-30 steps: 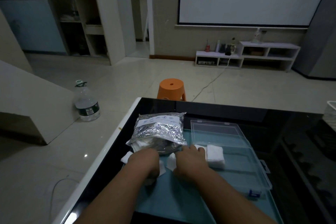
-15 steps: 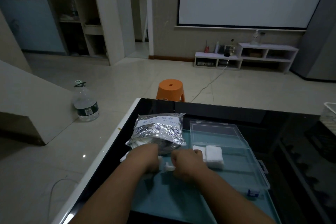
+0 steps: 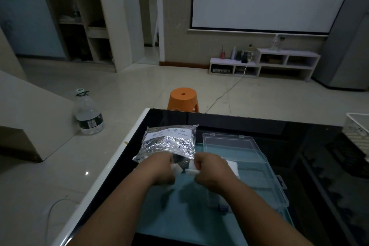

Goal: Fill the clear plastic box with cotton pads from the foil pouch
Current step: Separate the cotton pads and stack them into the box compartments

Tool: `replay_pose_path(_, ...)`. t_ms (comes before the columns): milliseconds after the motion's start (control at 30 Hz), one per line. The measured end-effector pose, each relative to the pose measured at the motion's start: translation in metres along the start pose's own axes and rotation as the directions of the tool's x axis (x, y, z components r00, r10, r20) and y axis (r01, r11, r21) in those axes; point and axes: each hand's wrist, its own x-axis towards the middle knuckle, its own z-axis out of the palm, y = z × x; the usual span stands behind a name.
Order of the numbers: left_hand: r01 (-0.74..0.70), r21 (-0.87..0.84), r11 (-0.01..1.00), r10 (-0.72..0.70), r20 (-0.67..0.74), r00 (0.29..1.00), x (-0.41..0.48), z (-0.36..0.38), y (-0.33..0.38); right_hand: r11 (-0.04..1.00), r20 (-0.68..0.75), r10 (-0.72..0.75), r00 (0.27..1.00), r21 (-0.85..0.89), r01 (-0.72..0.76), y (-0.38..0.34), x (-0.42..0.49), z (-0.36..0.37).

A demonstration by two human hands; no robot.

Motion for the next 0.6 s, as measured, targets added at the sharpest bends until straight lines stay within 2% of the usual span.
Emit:
replay_pose_path(100,-0.012,-0.272,0.962,0.009,-0.015,1.0,0.003,0.004,0.005,0.984,-0.074,0.076,0.994,0.166,-0.063,0.012,-0.007,-0.015)
replay_pose_path(200,0.013,-0.566,0.824,-0.009,0.011,1.0,0.007,0.008,0.012,0.932,-0.153,0.142,0.978,0.354,-0.08,0.025,-0.014,-0.028)
replay_pose_path(300,0.046,-0.748,0.662,-0.039,0.027,0.999,0.012,0.009,0.021,0.866,-0.195,0.19,0.962,0.494,-0.071,0.034,-0.018,-0.035)
replay_pose_path(367,0.052,-0.813,0.58,-0.047,0.03,0.998,0.015,0.01,0.028,0.804,-0.187,0.205,0.961,0.593,-0.056,0.037,-0.02,-0.039)
replay_pose_path(467,0.021,-0.847,0.532,-0.045,-0.003,0.999,0.019,0.014,0.038,0.68,-0.116,0.191,0.975,0.732,-0.047,0.038,-0.026,-0.047)
replay_pose_path(600,0.006,-0.906,0.423,-0.044,-0.014,0.999,0.024,0.023,0.049,0.545,0.01,0.201,0.98,0.83,-0.12,0.044,-0.025,-0.048)
